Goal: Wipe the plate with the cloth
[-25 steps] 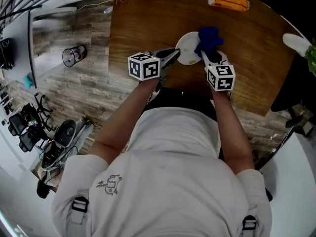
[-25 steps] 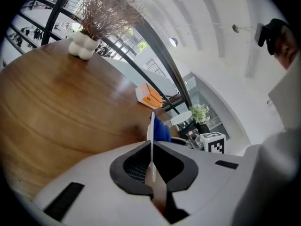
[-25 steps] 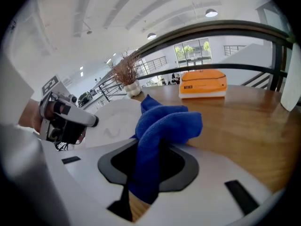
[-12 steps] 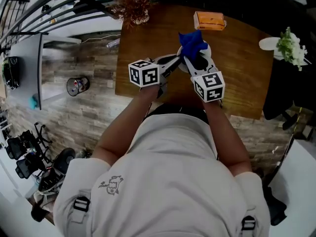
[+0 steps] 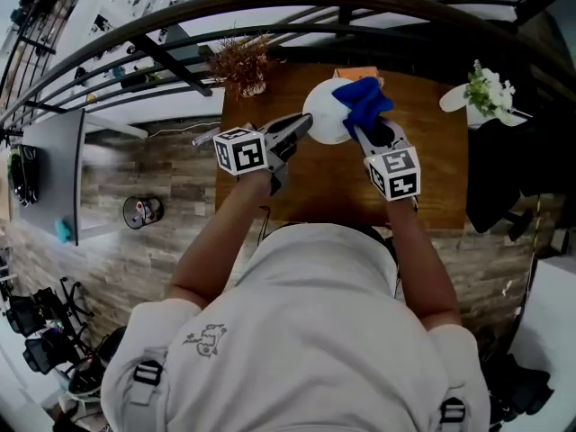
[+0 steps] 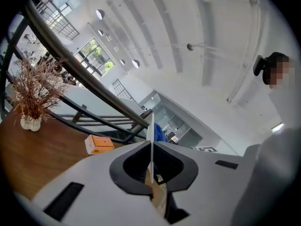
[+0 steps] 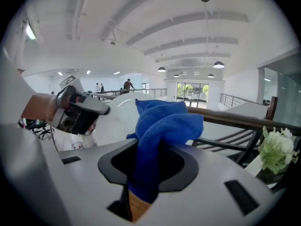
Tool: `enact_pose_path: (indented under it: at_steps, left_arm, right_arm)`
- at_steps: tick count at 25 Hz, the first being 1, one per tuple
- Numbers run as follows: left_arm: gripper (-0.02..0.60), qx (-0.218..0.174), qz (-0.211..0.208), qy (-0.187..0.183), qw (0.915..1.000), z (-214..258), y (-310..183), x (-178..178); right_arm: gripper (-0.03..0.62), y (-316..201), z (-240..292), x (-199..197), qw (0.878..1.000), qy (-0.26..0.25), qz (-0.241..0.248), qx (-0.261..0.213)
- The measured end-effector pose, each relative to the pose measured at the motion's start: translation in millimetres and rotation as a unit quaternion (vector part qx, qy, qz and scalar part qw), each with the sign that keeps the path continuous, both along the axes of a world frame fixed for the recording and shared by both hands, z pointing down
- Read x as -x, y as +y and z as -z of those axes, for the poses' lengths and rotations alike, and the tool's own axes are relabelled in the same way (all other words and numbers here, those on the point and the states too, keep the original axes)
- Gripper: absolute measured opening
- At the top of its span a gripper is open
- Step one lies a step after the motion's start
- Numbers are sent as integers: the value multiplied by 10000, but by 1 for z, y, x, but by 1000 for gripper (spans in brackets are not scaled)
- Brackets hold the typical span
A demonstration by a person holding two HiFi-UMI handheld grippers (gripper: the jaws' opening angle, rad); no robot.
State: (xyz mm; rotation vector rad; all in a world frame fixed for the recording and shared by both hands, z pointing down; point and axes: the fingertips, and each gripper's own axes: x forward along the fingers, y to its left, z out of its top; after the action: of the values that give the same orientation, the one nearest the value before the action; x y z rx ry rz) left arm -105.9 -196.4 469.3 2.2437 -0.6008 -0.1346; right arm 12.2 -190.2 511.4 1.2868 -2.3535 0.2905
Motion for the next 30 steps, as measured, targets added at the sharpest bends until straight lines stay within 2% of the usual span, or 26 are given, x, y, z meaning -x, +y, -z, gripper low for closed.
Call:
enact_pose_path:
  at_steps: [3, 7, 11, 14, 19, 24, 27, 30]
  left_arm:
    - [23, -83, -224, 36, 9997, 15, 12, -14]
    - [23, -116, -333, 82, 9993, 20, 15, -24]
    - [20, -59, -114, 255, 9996, 24, 5, -17]
    - [20, -36, 127, 469, 9988, 31, -5, -3]
    - [21, -8, 258, 526, 9983, 32, -6, 17]
    - [23, 205, 166, 672, 9974, 24, 6, 21]
    - [23, 301, 24, 663, 9973, 18, 11, 16]
    - [23, 335, -60, 696, 9970, 19, 14, 10]
  right_arm:
    - [111, -17, 37, -11, 9994, 78, -121, -310]
    - [110, -26, 71, 19, 9978, 49, 129, -648]
    - [110, -6, 72, 65, 9950, 8, 720, -689]
    - [110, 10, 59, 79, 9939, 51, 965, -537]
    - [110, 16, 36, 55, 9951, 307, 898, -295]
    - [110, -6, 41, 15, 9962, 548, 546, -389]
    - [110, -24, 56, 14, 9955, 648, 475, -506]
    - [110, -35, 70, 29, 9940, 704, 546, -640]
